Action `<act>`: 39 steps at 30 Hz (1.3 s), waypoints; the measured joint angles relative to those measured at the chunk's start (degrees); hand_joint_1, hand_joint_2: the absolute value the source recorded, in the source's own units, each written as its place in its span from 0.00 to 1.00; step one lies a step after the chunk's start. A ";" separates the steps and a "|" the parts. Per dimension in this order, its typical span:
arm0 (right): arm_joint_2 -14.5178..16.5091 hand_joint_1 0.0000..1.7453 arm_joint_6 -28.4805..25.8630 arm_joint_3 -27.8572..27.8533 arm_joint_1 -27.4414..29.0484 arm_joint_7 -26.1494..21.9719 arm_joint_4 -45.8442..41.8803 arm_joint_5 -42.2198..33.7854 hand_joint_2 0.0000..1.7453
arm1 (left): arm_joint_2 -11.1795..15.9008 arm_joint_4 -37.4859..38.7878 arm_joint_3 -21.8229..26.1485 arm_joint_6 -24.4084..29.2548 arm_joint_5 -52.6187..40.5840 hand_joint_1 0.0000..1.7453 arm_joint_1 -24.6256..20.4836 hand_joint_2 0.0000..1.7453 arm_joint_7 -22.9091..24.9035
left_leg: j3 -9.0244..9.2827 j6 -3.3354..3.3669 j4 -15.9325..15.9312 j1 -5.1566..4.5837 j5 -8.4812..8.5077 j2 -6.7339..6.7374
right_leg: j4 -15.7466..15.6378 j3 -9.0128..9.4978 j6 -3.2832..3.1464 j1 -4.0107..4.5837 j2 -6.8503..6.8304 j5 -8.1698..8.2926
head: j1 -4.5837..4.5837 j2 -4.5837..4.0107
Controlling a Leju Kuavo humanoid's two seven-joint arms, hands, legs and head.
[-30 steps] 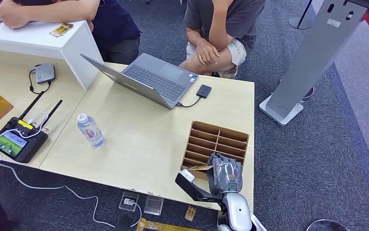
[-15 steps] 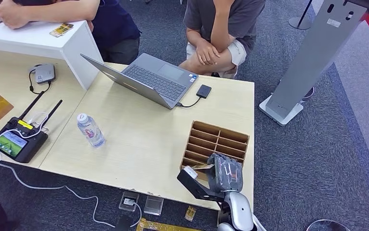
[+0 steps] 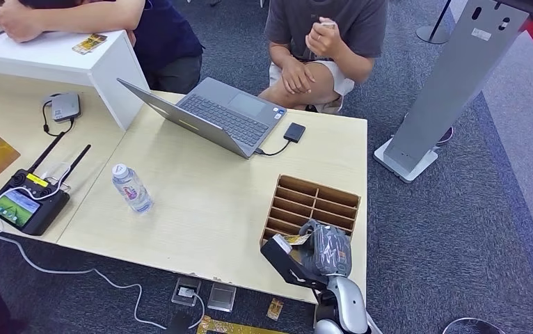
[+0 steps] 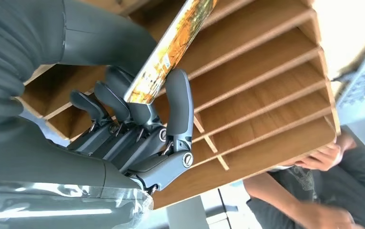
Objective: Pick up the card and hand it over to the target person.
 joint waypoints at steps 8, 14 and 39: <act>-1.30 1.00 -0.65 0.28 -1.07 -2.81 -1.40 -11.80 1.00 | -0.22 -0.13 0.17 -0.09 -0.01 0.00 0.03 0.00 0.84 | 0.09 0.00 -0.01 0.00 0.06 -0.03 | -0.01 0.04 -0.03 0.00 0.02 0.06 | 0.00 0.00; -2.89 1.00 -2.10 -0.07 -1.81 -3.92 -3.45 -16.29 1.00 | -0.36 -0.19 0.35 0.15 0.03 0.00 0.06 0.00 0.89 | 0.12 0.00 0.02 0.00 0.03 -0.03 | 0.01 0.06 -0.06 0.00 0.01 0.05 | 0.00 0.00; -7.42 1.00 -4.35 -3.47 -7.60 -3.57 -12.09 -20.75 1.00 | -1.21 0.45 0.61 0.27 0.18 0.00 0.07 0.00 2.02 | -0.06 0.02 0.11 -0.04 -0.02 -0.01 | 0.10 -0.09 -0.03 -0.04 0.04 0.02 | 0.00 0.00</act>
